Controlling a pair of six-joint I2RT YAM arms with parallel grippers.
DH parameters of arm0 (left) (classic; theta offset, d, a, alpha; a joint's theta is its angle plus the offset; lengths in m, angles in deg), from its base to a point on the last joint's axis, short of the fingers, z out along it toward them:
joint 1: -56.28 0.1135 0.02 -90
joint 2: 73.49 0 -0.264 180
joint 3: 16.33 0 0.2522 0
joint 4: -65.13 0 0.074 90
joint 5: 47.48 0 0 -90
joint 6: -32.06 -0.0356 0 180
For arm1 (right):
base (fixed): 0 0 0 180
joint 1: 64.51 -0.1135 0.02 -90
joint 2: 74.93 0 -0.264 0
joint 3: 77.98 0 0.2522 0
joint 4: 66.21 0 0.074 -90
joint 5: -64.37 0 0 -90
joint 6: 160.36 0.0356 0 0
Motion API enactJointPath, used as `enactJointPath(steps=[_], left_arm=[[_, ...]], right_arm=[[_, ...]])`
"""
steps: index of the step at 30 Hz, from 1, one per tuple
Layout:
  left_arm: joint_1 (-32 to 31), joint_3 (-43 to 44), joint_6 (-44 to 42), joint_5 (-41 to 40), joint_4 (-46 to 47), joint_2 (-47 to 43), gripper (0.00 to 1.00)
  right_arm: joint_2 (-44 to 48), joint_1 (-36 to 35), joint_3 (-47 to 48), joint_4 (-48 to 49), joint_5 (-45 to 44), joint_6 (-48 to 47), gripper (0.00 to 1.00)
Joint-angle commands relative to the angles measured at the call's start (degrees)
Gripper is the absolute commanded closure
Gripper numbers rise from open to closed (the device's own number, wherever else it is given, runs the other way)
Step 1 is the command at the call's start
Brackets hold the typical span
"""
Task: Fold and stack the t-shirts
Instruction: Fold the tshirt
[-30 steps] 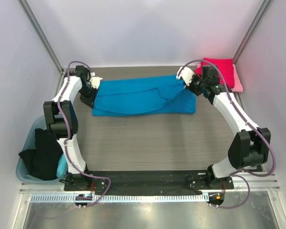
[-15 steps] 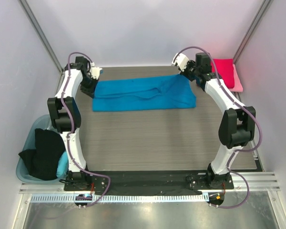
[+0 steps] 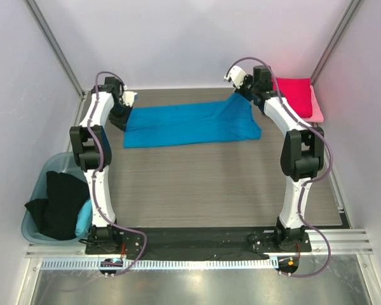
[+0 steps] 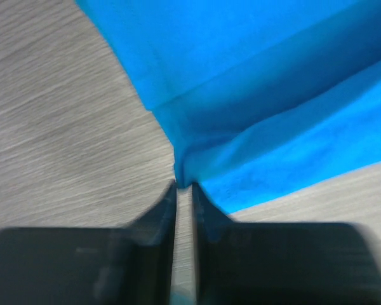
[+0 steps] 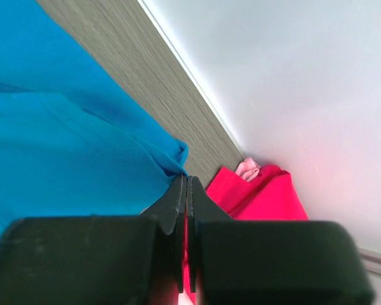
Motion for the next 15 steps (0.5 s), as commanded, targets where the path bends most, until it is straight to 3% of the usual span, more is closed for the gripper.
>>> enactJointPath(steps=[1, 4, 9, 15], left_arm=[[-0.09, 3.11, 2.31, -4.01, 2.14, -0.06, 0.81], [-0.18, 3.03, 3.46, -6.47, 4.33, -2.68, 0.7], [-0.53, 2.5, 4.08, -9.99, 6.8, -7.17, 0.66], [-3.61, -5.66, -0.66, -1.05, 4.35, -12.27, 0.65]], right_arm=[[-2.71, -1.24, 3.74, 4.54, -5.64, 0.8, 0.87], [-2.55, -1.86, 4.36, 7.7, -13.65, 2.9, 0.67], [3.07, -1.24, -1.25, 10.87, -19.46, 5.19, 0.59], [13.45, -0.81, -12.67, 0.25, -13.5, 10.11, 0.55]])
